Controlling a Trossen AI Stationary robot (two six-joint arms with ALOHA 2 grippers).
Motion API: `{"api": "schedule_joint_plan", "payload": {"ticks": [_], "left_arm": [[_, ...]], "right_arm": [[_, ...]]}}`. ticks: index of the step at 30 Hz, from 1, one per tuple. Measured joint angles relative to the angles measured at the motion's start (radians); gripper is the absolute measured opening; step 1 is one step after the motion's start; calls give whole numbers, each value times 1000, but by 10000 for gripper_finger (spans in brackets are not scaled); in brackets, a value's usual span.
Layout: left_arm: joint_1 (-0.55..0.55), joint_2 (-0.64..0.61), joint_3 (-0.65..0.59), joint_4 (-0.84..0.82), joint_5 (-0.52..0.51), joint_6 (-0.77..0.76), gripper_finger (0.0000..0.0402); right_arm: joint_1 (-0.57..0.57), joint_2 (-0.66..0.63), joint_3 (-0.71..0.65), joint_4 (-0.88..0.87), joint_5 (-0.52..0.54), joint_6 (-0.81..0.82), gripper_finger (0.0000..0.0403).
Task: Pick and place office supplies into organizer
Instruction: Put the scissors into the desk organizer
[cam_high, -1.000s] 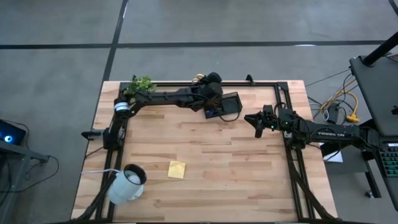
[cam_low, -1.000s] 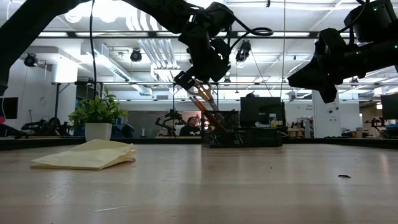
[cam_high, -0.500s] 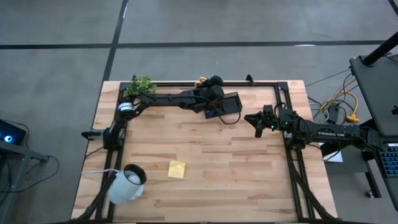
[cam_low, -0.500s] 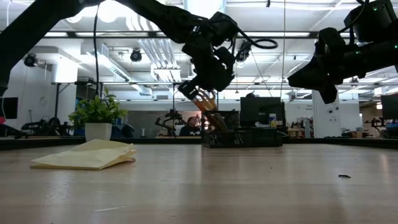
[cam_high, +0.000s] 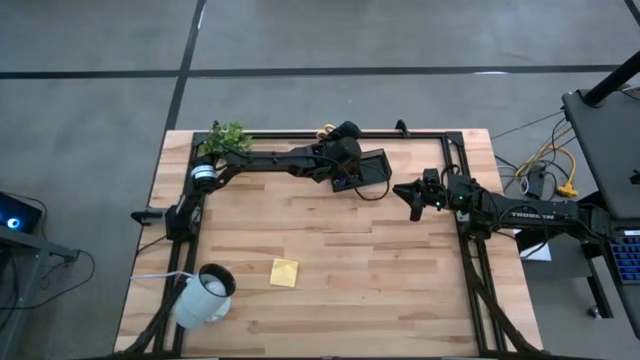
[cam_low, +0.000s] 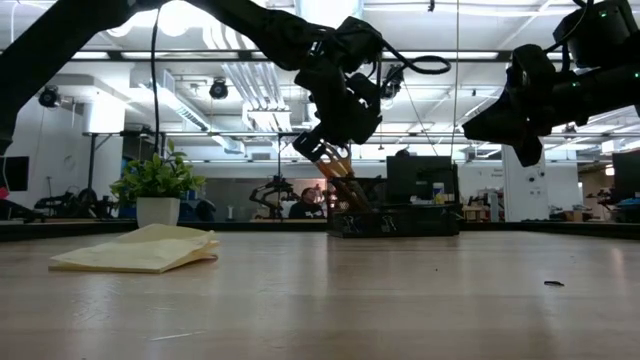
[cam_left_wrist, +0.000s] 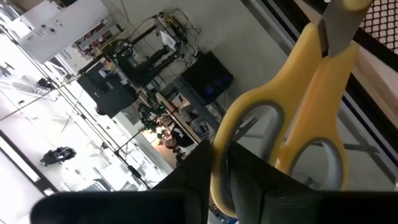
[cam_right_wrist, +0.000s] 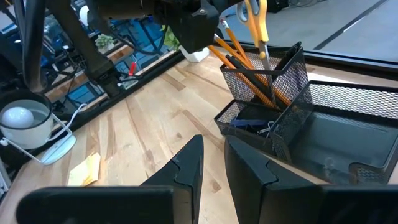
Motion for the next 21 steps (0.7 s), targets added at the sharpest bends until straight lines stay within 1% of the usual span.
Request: {"api": "schedule_joint_plan", "payload": {"ticks": [16,21], "left_arm": [[0,-5,0,0,-1,-14,33],[-9,-5,-1,3,-33,-14,33]], "right_arm": [[0,0,0,0,2,-7,57],[0,-1,0,1,3,-37,57]]}}
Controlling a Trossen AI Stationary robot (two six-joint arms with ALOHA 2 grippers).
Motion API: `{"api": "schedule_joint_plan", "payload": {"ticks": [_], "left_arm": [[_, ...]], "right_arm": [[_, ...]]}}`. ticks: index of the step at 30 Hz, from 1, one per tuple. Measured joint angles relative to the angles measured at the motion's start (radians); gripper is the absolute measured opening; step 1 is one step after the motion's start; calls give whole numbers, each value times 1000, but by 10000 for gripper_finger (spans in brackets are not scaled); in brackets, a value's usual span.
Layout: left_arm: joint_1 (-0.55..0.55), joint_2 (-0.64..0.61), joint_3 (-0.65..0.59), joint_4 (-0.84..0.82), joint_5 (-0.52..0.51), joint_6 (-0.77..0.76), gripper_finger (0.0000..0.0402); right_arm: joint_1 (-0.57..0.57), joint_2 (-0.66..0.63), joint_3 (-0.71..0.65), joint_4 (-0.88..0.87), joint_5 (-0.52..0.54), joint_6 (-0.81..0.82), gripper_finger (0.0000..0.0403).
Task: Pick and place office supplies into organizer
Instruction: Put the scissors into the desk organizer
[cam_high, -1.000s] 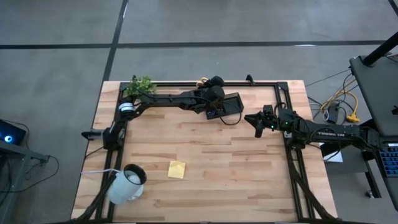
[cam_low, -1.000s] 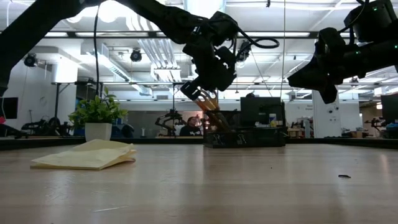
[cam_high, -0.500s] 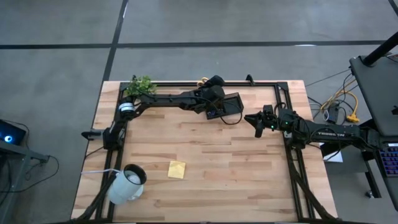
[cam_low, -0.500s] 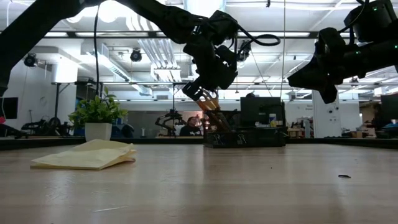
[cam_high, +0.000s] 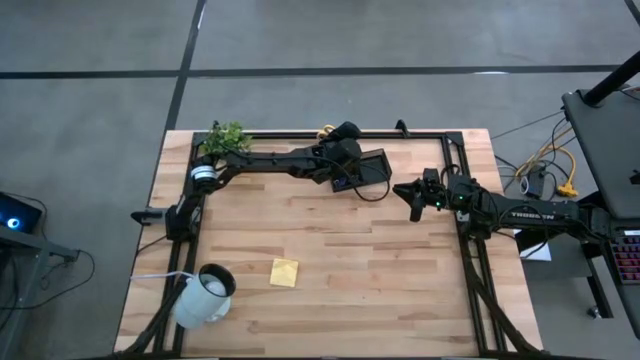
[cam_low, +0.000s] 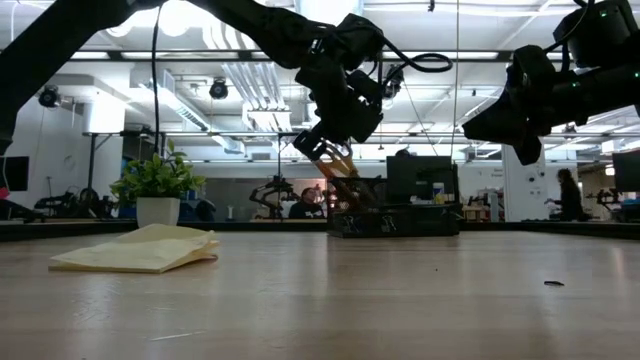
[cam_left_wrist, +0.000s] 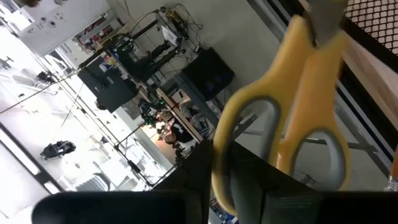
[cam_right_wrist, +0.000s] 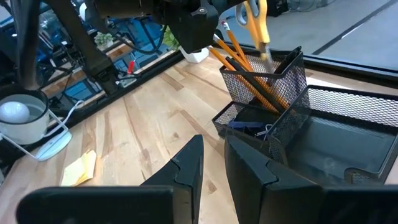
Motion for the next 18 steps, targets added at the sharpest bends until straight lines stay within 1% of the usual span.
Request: {"api": "schedule_joint_plan", "payload": {"ticks": [7,12,18], "left_arm": [[-9,-1,0,1,-24,7,32],[-23,-1,0,-4,-48,35,11],[-23,1,0,-5,-63,33,9]], "right_arm": [[0,0,0,0,0,-3,57],[-1,0,0,0,0,-3,57],[-1,0,0,0,0,-3,57]]}}
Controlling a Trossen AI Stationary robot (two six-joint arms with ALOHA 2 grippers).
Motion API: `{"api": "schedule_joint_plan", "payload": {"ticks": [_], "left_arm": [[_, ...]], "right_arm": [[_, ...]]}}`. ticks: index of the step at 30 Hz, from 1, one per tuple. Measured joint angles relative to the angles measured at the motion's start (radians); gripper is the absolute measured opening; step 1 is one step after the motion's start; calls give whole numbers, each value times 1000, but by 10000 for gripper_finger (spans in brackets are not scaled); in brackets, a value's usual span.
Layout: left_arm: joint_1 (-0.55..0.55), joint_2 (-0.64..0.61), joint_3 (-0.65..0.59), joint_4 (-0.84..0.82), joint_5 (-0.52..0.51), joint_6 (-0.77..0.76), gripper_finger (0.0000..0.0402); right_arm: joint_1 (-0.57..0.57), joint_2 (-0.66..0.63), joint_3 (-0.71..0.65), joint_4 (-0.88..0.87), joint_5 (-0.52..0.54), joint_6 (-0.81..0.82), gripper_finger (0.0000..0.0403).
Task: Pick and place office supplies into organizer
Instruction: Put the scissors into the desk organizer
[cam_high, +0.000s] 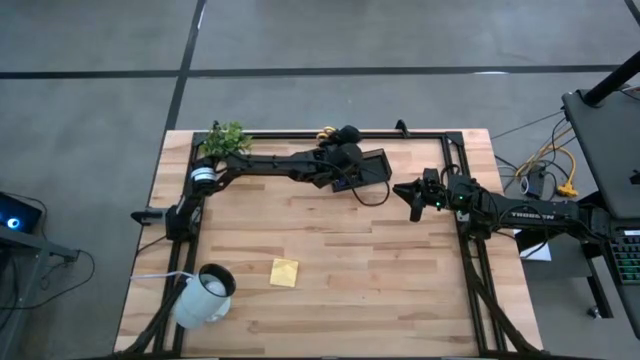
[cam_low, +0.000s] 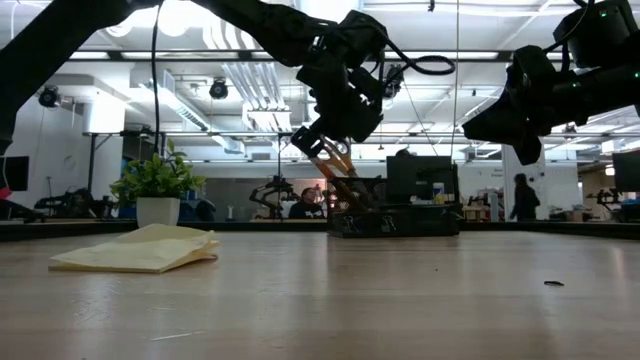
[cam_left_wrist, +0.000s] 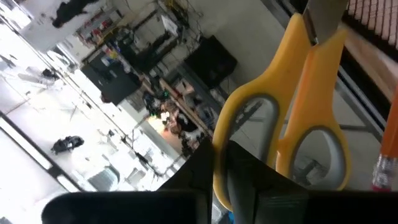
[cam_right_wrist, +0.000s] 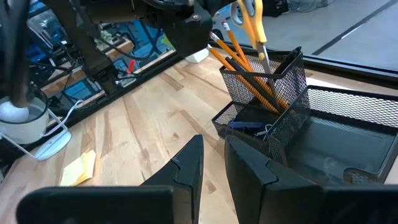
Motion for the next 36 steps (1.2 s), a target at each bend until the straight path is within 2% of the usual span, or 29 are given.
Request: {"api": "schedule_joint_plan", "payload": {"ticks": [12,26,36], "left_arm": [[11,2,-2,0,-63,-6,9],[33,7,-3,5,-59,-6,8],[20,6,-57,13,-19,-42,8]], "right_arm": [[0,0,0,0,0,4,57],[0,1,0,0,0,3,57],[1,1,0,0,0,2,57]]}}
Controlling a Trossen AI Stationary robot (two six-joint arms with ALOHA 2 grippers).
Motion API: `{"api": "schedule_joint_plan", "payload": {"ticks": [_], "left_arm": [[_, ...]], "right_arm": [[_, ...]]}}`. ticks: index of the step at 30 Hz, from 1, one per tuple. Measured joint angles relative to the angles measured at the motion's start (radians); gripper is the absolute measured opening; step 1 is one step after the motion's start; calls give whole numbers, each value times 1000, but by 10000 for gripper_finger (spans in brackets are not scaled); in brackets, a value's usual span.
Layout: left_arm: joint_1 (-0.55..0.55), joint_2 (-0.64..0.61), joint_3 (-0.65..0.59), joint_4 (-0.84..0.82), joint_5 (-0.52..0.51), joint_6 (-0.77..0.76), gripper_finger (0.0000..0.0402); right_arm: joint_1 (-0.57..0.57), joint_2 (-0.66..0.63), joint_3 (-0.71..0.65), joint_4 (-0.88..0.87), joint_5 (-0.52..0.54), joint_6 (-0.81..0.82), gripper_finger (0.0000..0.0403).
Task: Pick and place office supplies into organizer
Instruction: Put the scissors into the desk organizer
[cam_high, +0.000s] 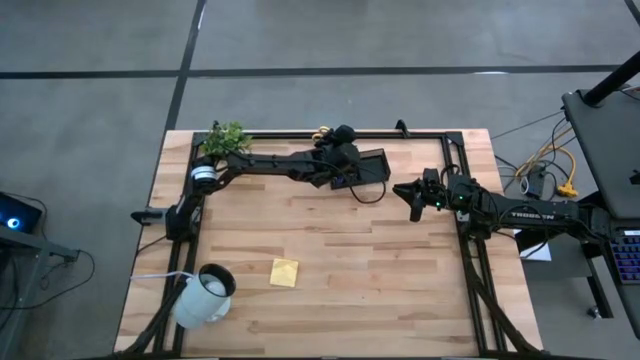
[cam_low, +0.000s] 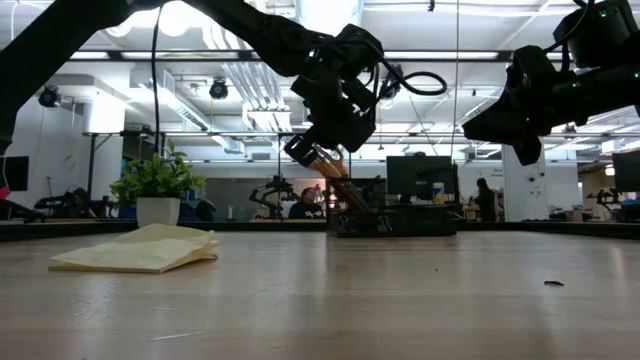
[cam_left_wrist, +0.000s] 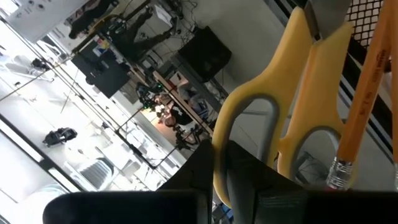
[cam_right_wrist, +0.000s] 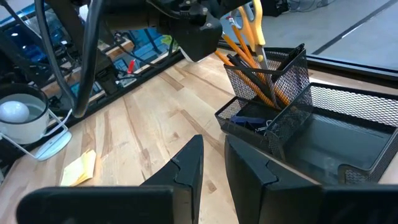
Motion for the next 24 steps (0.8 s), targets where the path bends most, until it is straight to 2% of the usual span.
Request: {"api": "schedule_joint_plan", "payload": {"ticks": [7,14,24], "left_arm": [[-6,-2,-6,-4,35,-1,8],[-9,-1,-9,79,17,40,8],[-16,-3,-2,91,20,47,8]], "right_arm": [[0,0,0,0,0,-2,57],[0,0,0,0,0,-1,57],[0,0,0,0,0,2,57]]}}
